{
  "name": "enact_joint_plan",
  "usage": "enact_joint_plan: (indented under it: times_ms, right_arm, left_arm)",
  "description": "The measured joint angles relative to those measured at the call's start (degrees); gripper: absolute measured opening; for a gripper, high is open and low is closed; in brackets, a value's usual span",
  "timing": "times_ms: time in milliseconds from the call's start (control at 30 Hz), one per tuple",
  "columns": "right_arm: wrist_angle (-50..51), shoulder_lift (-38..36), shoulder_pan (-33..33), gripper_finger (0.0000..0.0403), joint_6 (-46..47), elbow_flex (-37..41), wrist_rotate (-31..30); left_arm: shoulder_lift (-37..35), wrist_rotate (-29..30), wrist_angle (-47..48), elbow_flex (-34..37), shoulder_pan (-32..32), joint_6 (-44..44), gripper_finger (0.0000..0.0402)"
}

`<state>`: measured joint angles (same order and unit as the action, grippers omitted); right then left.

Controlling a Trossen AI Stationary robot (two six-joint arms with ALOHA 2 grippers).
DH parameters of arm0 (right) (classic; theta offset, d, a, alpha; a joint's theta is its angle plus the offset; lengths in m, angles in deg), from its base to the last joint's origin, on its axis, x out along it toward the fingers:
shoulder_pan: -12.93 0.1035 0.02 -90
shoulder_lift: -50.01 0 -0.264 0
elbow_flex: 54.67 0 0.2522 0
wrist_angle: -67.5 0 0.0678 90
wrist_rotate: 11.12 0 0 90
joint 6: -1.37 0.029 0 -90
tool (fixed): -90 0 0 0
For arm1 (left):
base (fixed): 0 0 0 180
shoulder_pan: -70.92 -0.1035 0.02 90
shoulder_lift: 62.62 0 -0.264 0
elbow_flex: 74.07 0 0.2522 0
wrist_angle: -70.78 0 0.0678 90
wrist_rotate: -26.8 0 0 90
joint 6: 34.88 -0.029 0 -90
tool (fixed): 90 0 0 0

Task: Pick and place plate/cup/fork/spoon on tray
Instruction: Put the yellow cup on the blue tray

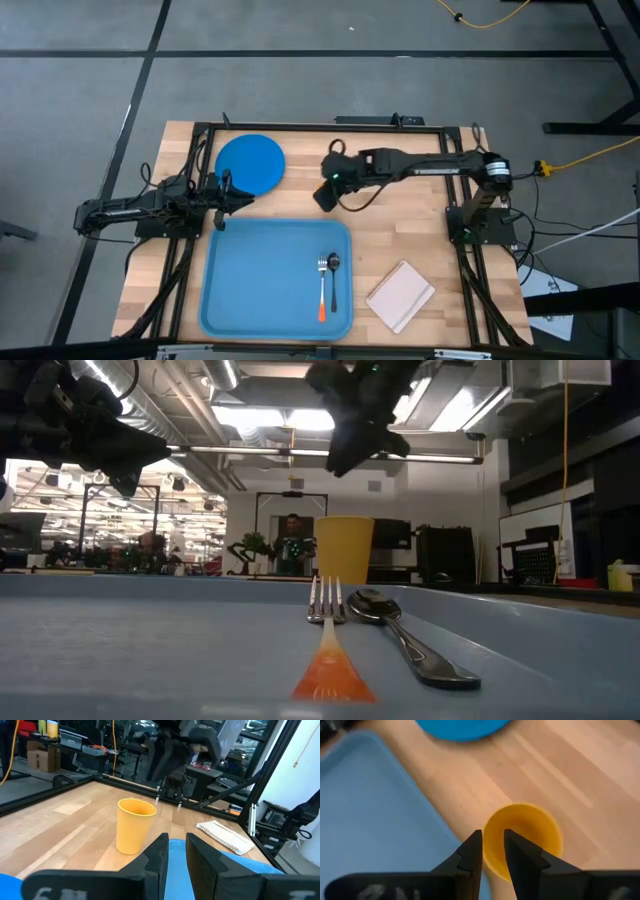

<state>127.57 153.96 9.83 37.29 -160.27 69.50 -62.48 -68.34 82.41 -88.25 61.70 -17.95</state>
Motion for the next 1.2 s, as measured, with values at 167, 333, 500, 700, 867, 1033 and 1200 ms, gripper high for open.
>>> enact_joint_plan:
  times_ms: [167, 333, 500, 700, 867, 1033, 1200]
  right_arm:
    - [12.8, 8.1, 1.5, 0.0087, 0.0, -9.7, -4.5]
    - [18.3, 13.9, 1.6, 0.0087, -1.4, -17.1, -6.0]
    - [18.5, 15.4, 1.8, 0.0087, -2.9, -19.7, -6.4]
    - [18.6, 15.7, 3.6, 0.0089, -4.5, -19.7, -7.5]
    - [17.0, 15.7, 5.2, 0.0135, -4.8, -19.7, -10.0]
    - [17.0, 15.7, 5.3, 0.0194, -4.7, -19.6, -9.1]
    - [14.8, 15.7, 4.1, 0.0207, -3.9, -17.1, -5.8]
  left_arm:
    - [0.0, 0.0, 0.0, 0.0, 0.0, 0.0, 0.0059]
    - [0.0, 0.0, 0.0, 0.0, 0.0, 0.0, 0.0059]
    - [0.0, 0.0, 0.0, 0.0, 0.0, 0.0, 0.0059]
    - [0.0, 0.0, 0.0, 0.0, 0.0, 0.0, 0.0059]
    - [0.0, 0.0, 0.0, 0.0, 0.0, 0.0, 0.0059]
    - [0.0, 0.0, 0.0, 0.0, 0.0, 0.0, 0.0059]
    - [0.0, 0.0, 0.0, 0.0, 0.0, 0.0, 0.0059]
